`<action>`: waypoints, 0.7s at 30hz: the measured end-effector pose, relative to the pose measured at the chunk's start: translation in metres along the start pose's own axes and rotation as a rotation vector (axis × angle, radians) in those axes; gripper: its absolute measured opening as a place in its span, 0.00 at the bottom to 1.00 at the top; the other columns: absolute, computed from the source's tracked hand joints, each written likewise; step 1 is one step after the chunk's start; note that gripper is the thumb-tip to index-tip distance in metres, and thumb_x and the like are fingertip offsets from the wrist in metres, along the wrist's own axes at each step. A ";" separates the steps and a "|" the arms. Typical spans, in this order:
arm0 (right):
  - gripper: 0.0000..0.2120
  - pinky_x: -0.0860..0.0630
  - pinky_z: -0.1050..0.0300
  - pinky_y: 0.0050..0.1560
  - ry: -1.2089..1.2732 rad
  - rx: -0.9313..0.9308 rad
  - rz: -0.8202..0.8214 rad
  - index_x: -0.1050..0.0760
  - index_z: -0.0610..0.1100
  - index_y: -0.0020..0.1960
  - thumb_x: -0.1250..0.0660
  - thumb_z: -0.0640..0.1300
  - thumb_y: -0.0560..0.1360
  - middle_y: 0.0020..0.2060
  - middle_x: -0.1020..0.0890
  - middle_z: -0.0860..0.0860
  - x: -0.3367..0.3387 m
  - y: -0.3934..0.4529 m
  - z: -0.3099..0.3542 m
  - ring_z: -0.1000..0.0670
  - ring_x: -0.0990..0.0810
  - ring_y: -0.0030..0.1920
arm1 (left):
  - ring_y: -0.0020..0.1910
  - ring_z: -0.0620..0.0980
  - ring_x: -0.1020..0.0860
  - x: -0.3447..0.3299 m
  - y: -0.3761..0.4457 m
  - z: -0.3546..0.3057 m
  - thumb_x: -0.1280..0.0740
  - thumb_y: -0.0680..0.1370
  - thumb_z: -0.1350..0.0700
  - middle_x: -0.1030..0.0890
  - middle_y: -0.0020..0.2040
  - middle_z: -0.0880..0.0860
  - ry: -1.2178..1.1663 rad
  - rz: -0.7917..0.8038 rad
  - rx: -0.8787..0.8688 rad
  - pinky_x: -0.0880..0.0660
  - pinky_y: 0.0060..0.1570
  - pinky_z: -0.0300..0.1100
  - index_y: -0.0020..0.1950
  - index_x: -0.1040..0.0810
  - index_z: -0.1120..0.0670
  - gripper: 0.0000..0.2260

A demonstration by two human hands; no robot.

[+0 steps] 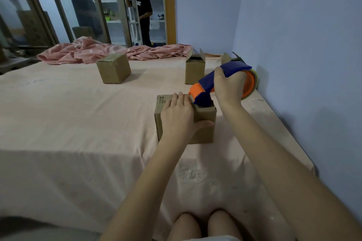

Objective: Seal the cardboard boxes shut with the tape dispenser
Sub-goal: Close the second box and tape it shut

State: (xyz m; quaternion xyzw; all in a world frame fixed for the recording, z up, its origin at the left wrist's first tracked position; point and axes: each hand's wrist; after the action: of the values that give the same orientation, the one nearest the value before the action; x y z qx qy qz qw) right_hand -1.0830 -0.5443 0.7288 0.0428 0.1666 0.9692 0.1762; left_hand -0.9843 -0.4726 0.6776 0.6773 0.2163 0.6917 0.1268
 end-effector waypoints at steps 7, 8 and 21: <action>0.06 0.29 0.66 0.33 0.123 -0.060 -0.013 0.32 0.49 0.45 0.34 0.44 0.75 0.36 0.24 0.55 0.003 0.003 0.002 0.55 0.23 0.36 | 0.75 0.53 0.43 0.000 0.001 -0.001 0.42 0.66 0.25 0.40 0.76 0.55 0.024 0.023 0.013 0.46 0.72 0.46 0.76 0.43 0.57 0.49; 0.06 0.29 0.66 0.33 0.143 -0.072 -0.017 0.32 0.48 0.47 0.34 0.44 0.75 0.36 0.25 0.56 0.003 0.003 0.002 0.55 0.23 0.37 | 0.75 0.53 0.44 0.001 0.002 -0.002 0.42 0.66 0.25 0.40 0.76 0.55 0.023 0.025 0.014 0.46 0.72 0.46 0.76 0.43 0.57 0.49; 0.12 0.30 0.69 0.29 0.289 -0.186 -0.057 0.32 0.47 0.53 0.32 0.43 0.73 0.38 0.24 0.56 0.018 0.012 0.000 0.56 0.23 0.37 | 0.75 0.53 0.43 -0.001 -0.002 -0.004 0.39 0.66 0.26 0.41 0.76 0.57 -0.028 0.004 0.019 0.47 0.72 0.46 0.75 0.42 0.59 0.49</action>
State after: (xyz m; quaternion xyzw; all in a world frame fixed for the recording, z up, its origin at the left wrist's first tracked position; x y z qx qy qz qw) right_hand -1.1038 -0.5484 0.7335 -0.1183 0.1011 0.9711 0.1809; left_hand -0.9881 -0.4715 0.6756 0.6884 0.2196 0.6805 0.1221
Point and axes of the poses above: each hand's wrist, its own y-axis towards the middle knuckle, its own x-axis out of the back of the hand, z = x × y
